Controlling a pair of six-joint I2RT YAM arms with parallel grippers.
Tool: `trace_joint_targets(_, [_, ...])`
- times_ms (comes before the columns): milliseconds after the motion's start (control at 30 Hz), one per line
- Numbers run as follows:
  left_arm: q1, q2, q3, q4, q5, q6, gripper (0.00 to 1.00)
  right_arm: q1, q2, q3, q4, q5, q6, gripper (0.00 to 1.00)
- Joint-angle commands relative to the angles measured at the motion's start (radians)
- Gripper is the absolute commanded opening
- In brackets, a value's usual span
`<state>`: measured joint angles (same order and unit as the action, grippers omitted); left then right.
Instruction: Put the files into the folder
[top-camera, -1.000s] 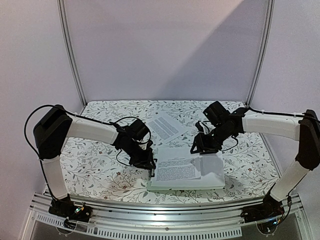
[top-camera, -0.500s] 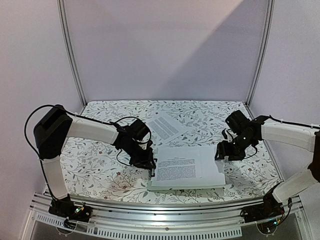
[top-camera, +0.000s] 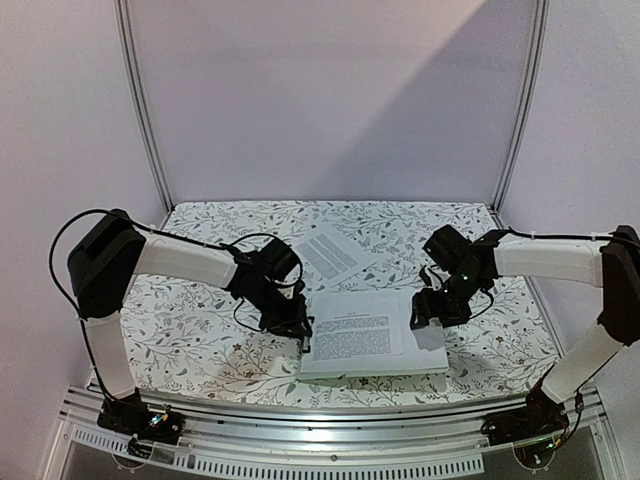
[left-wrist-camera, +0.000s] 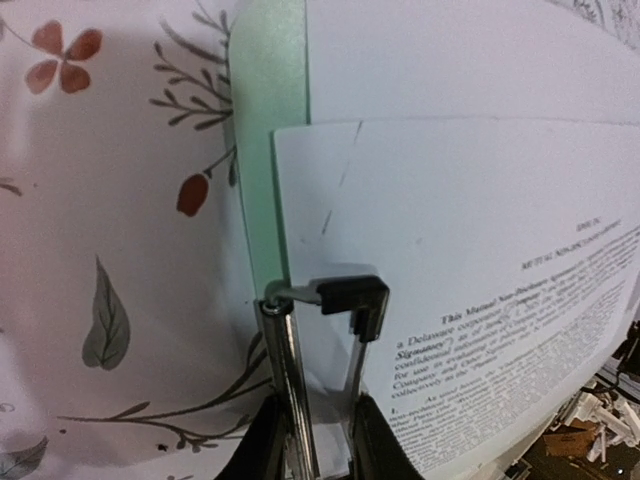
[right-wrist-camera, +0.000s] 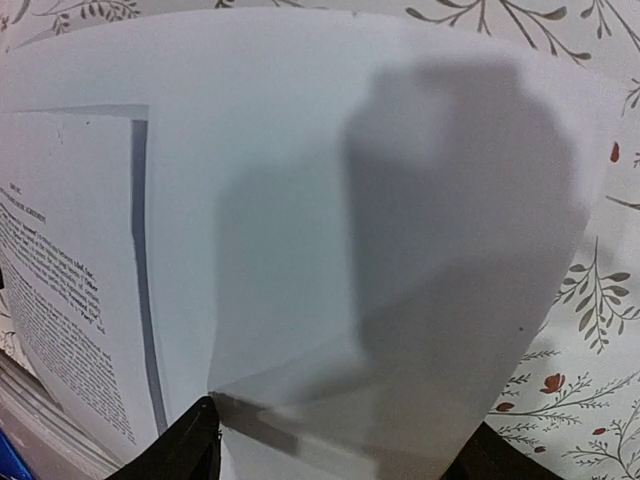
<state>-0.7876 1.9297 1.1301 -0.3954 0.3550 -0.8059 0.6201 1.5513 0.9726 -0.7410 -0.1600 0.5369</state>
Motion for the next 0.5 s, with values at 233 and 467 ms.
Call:
trace_joint_targets(233, [0.013, 0.125, -0.054, -0.066, -0.143, -0.011, 0.00, 0.046, 0.058, 0.048, -0.071, 0.055, -0.023, 0.74])
trace_joint_targets(467, [0.013, 0.128, -0.051, -0.067, -0.148, -0.009, 0.00, 0.002, 0.012, 0.100, -0.151, 0.091, -0.053, 0.77])
